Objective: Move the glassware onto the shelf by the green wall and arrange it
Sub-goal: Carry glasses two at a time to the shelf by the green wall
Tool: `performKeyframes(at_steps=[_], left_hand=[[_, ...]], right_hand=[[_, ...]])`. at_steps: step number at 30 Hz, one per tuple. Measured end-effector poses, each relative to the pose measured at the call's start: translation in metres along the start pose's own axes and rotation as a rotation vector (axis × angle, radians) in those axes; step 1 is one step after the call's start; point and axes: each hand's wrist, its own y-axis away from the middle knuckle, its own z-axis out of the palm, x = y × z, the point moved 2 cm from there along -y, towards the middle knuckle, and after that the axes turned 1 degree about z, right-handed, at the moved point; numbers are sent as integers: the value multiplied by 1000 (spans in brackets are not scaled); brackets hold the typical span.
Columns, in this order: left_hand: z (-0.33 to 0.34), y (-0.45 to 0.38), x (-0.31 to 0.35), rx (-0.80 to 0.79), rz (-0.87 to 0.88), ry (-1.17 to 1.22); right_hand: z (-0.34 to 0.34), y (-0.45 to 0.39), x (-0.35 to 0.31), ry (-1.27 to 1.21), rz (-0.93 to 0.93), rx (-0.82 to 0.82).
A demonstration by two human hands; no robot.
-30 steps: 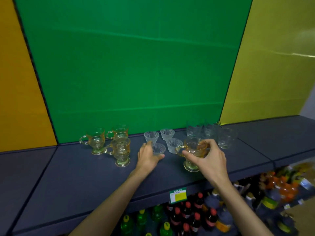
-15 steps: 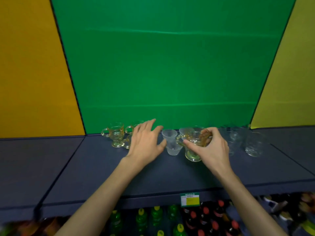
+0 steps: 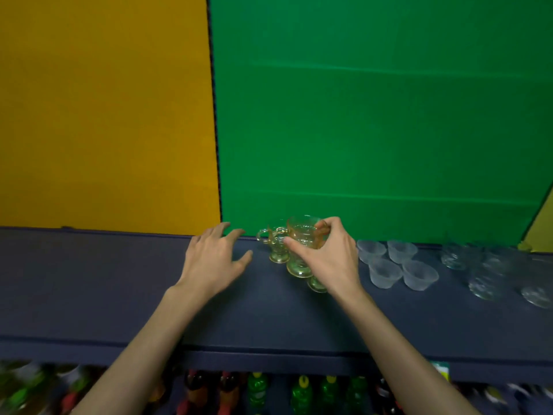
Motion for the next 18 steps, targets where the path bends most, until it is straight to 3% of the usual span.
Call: performKeyframes(at_steps=[8, 18], left_hand=[[17, 9, -64, -76, 28, 31], [29, 3, -86, -116, 71, 92]], right_hand=[[82, 5, -7, 127, 93, -81], [106, 15, 7, 130, 205, -58]])
